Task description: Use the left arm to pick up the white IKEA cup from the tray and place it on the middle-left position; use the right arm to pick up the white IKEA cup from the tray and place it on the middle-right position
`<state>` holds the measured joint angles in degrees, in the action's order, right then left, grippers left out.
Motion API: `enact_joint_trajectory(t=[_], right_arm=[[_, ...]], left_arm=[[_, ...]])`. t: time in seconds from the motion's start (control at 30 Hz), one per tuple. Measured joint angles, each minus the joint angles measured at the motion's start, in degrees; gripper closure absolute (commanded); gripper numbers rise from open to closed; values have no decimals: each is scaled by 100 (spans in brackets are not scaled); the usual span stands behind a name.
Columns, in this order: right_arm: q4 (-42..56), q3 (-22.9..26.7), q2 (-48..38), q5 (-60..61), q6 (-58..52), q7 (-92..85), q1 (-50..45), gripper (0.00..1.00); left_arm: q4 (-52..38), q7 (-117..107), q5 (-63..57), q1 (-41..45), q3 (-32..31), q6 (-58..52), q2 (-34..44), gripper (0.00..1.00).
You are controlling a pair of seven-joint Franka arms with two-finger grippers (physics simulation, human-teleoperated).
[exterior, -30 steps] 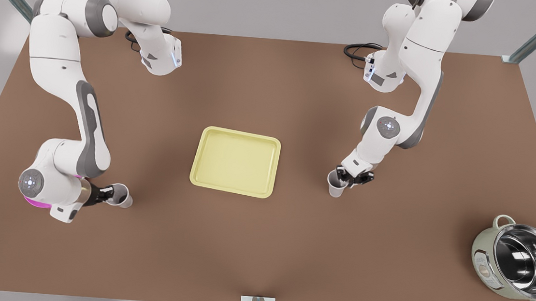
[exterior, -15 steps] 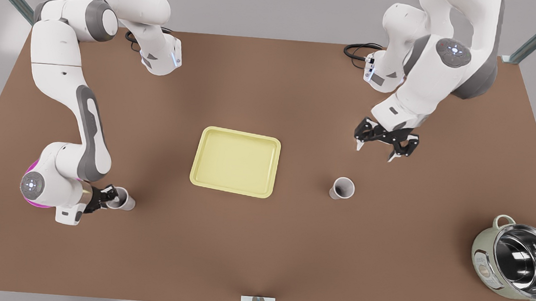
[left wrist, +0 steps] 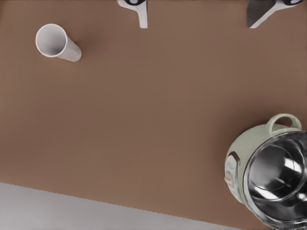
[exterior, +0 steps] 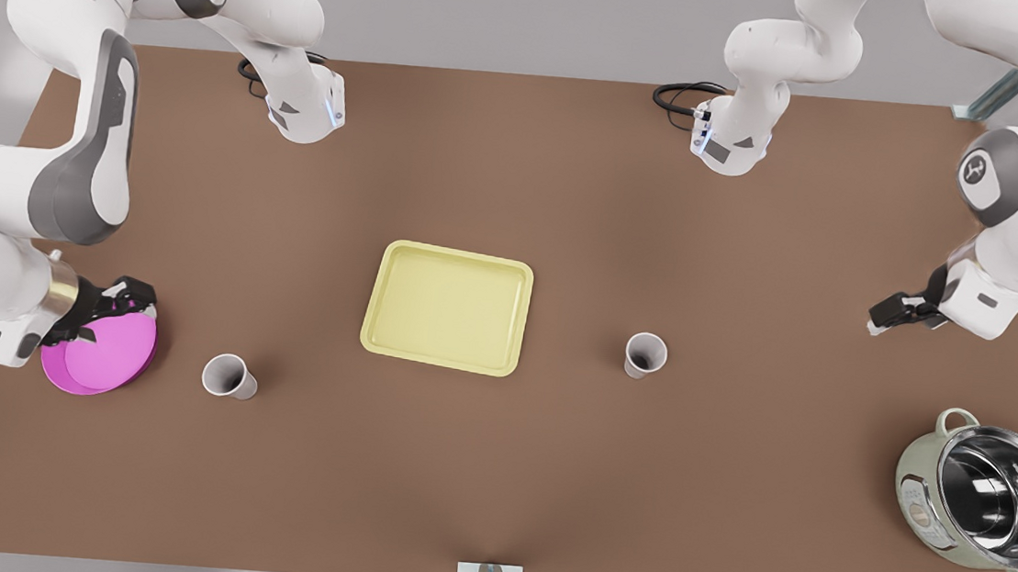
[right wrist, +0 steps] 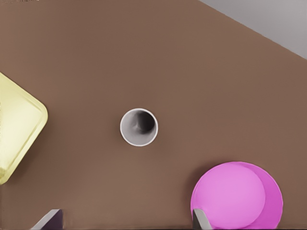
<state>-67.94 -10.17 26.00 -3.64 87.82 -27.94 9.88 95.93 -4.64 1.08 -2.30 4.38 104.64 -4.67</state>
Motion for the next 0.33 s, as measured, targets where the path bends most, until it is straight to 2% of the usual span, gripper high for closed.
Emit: enact_joint_trajectory(t=[0.03,0.17,0.23,0.33], right_arm=[[-1,-1,0,4,-42,171,3,0],[-4,-9,9,4,-157,768,-4,0],[-3,-10,9,2,-192,1020,-10,0],[-3,-10,9,-4,-228,1347,-13,0]], left_arm=[[-172,18,2,153,7,-18,-172,0],[-333,87,4,2176,-15,-62,-381,0],[-336,122,3,2322,-17,-72,-404,0],[-335,166,-1,2018,-9,-84,-408,0]])
